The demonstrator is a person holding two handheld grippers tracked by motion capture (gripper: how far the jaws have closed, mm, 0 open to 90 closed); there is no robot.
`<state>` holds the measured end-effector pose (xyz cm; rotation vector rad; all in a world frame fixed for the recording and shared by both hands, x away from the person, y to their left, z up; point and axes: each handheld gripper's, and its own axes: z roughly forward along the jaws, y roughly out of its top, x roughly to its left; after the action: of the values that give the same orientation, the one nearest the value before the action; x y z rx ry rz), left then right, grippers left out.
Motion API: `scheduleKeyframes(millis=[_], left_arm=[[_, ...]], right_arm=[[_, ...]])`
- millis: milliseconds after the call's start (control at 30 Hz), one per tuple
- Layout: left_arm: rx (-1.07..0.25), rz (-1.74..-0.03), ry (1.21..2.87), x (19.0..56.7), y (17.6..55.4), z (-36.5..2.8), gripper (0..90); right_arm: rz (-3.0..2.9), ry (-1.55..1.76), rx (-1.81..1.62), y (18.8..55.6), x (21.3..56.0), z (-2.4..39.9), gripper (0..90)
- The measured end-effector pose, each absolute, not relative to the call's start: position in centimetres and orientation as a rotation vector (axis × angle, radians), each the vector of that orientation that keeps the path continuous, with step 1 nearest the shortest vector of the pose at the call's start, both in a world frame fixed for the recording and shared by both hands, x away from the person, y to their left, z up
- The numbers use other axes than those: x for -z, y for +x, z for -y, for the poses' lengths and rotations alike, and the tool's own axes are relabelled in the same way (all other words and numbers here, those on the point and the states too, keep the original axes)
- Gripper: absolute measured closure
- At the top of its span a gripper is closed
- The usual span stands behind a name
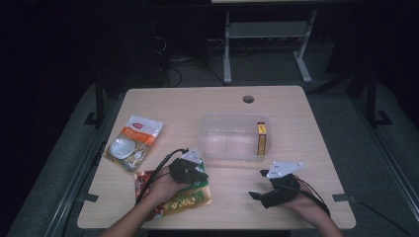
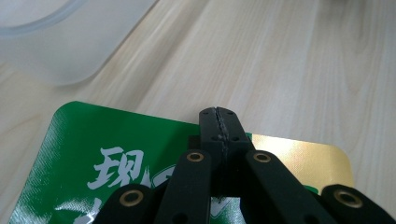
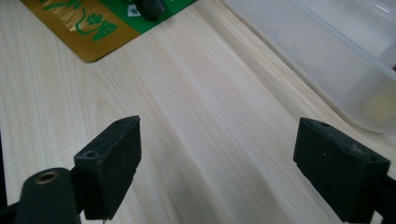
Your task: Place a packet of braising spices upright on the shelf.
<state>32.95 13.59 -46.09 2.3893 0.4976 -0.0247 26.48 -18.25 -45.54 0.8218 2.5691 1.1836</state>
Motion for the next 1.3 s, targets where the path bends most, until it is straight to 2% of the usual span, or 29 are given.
scheduleKeyframes(millis=[767,1000,1033,1067,1267,1300], left_arm=[[0.131,-0.298,2.384,46.5,31.6,-4.5,90.0],[0.157,-0.301,2.365,46.2,31.6,-4.8,90.0],[0.158,-0.299,2.361,45.9,31.6,-5.1,88.6],[0.169,-0.296,2.364,45.4,31.5,-5.7,82.4],[0.133,-0.293,2.373,44.1,31.4,-8.6,73.9],[0.125,-0.31,2.371,43.9,31.5,-9.3,67.7]], right_arm=[[-2.6,0.803,-1.204,26.2,45.6,18.4,14.6],[-2.608,0.787,-1.211,26.1,45.6,18.4,14.6],[-2.609,0.782,-1.212,26.1,45.6,18.4,14.6],[-2.609,0.786,-1.213,26.1,45.6,18.4,14.5],[-2.609,0.787,-1.209,26.1,45.7,18.5,14.6],[-2.608,0.789,-1.205,26.1,45.7,18.5,14.6]])
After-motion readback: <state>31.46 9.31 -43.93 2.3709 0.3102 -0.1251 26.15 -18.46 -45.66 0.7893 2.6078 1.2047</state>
